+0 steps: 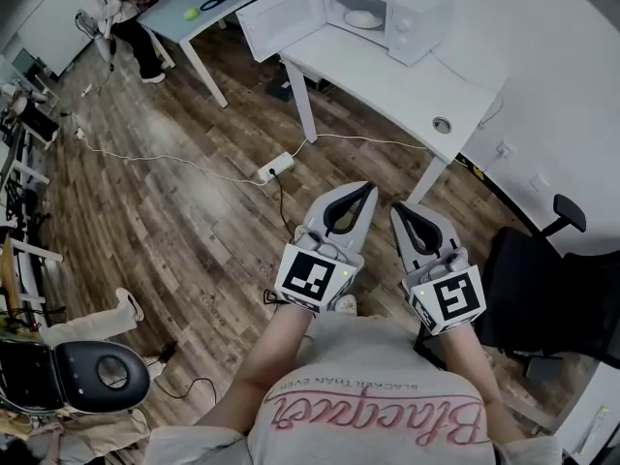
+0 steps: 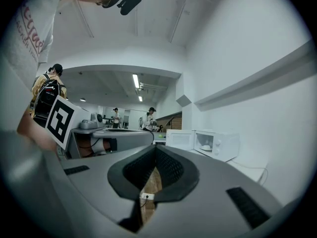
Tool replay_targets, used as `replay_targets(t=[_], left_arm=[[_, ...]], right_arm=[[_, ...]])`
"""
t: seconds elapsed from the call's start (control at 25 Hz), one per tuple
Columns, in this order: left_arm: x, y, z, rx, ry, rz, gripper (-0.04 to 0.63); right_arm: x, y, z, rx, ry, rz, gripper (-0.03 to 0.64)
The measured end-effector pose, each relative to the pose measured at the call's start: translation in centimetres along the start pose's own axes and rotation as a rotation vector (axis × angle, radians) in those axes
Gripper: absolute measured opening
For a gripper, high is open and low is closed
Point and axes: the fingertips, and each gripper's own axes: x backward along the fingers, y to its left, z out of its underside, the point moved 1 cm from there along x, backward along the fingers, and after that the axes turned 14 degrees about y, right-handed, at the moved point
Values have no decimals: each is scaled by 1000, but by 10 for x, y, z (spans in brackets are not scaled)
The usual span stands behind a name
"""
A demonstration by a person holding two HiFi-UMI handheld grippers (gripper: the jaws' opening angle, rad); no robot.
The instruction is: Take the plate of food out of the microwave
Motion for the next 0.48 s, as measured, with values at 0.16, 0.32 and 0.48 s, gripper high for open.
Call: replay_targets(t=[0.16, 0.32, 0.48], left_arm=[[6, 17, 0, 9, -5, -21, 5], [12, 27, -1, 14, -16, -43, 5], [16, 37, 2, 20, -17, -57, 5]], right_arm=[[-15, 7, -5, 3, 6, -21, 12], [-25, 11, -7, 13, 15, -26, 11], [-31, 17, -9, 20, 12, -25, 11]])
